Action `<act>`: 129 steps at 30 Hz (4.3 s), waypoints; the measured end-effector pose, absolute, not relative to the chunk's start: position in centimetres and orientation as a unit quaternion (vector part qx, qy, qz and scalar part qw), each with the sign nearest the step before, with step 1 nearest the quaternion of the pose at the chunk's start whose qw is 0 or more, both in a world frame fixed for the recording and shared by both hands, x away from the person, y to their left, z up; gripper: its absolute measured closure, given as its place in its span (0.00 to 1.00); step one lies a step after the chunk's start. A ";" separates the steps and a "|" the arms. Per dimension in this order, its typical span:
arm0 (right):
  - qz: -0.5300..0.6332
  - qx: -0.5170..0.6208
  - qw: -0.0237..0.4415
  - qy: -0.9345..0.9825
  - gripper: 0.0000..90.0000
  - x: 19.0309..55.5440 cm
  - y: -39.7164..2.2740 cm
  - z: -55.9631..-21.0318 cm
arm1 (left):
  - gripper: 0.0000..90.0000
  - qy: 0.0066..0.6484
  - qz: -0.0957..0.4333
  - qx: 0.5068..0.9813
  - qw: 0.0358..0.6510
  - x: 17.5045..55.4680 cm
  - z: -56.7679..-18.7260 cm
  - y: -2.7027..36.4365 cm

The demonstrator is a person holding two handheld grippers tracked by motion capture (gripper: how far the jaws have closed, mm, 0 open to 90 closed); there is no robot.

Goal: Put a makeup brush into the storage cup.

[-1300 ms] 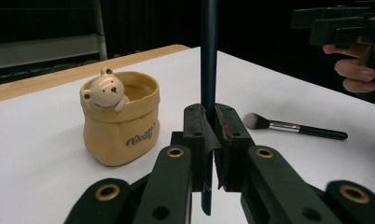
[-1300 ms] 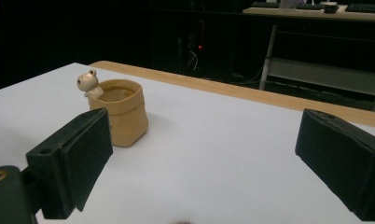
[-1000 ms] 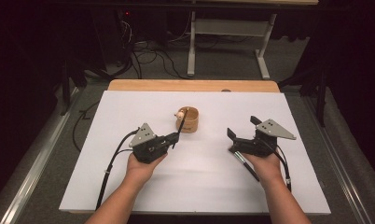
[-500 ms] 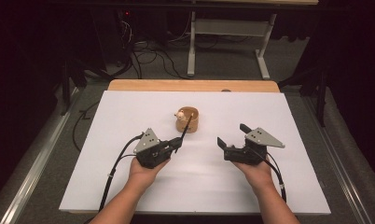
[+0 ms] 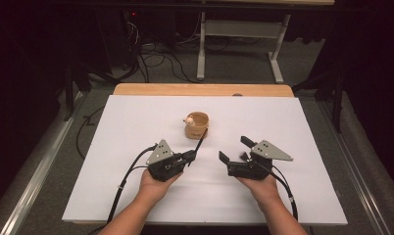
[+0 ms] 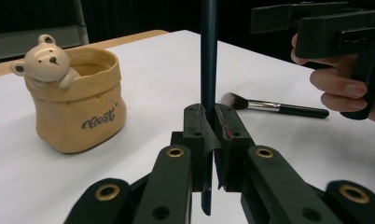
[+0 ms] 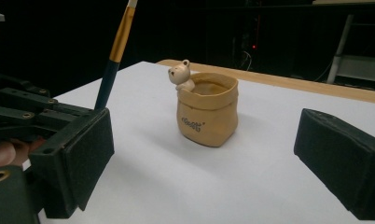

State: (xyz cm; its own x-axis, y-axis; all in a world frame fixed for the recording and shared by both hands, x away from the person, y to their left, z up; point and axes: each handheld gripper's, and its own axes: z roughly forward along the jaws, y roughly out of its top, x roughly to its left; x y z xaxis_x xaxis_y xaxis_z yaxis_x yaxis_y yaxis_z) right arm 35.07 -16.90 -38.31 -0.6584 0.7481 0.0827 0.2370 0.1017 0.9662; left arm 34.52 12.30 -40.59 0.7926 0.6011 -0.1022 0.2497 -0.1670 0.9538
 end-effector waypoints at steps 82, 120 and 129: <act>0.651 0.344 0.090 0.671 0.79 34.3 -15.6 -38.8 | 0.93 0.253 0.103 0.760 0.590 33.2 -41.9 9.4; 0.663 0.339 0.063 0.664 0.95 34.2 -15.5 -38.7 | 0.93 0.241 0.112 0.756 0.598 32.8 -41.9 9.1; 0.662 0.334 0.068 0.668 0.95 34.1 -15.4 -38.7 | 0.93 0.242 0.113 0.755 0.599 32.8 -41.9 9.0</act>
